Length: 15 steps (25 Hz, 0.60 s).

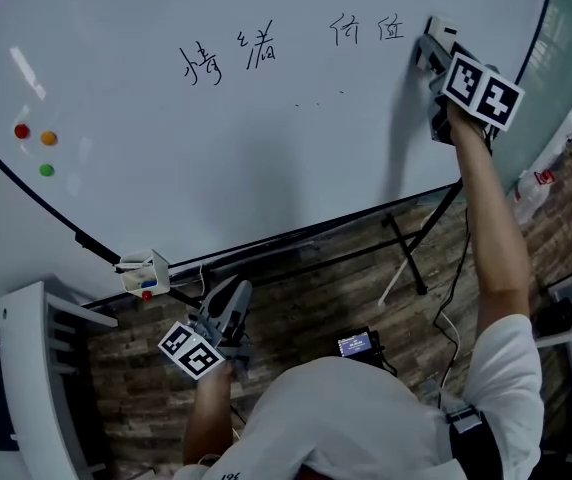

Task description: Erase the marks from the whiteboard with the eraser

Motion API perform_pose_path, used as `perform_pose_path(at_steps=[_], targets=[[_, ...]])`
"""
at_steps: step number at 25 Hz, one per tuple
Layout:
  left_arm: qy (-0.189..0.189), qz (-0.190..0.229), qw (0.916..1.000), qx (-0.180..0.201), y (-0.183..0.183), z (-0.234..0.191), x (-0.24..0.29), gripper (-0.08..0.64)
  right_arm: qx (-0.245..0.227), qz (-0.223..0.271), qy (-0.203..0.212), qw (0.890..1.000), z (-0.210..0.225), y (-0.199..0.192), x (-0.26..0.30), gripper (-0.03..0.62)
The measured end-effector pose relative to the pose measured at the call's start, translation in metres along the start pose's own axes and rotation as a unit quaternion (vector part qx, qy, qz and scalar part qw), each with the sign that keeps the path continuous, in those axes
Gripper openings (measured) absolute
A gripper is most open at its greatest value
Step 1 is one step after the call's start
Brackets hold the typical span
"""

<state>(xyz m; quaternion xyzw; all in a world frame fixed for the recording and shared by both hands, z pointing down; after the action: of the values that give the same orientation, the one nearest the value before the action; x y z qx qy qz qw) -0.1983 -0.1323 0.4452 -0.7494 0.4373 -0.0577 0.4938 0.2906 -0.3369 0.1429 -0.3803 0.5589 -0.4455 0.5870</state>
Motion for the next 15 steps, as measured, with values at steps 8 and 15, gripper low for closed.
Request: perform_pose_path(at_steps=[8,15], targets=[[-0.005,-0.004,1.0,-0.002,0.006,-0.008,-0.007,0.037,-0.024,0.001,0.019,1.0,-0.045,0.002,-0.002,0.256],[-0.006,-0.003,1.0,-0.005,0.012,-0.016,-0.017,0.037,-0.03,0.0,0.024,0.999,-0.071,0.003,-0.005,0.256]])
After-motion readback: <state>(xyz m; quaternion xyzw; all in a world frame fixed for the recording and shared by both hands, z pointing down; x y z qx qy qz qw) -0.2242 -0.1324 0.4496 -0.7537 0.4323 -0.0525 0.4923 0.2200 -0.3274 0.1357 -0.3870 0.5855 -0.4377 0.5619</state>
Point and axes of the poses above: the fingertips, and each gripper's own axes: x forward along the fingers, z to its right, y out of its top, the point moved 10 cm from there along -x, backward along the fingers, and after that the axes turned 11 degrees about z, right-handed, at the moved point
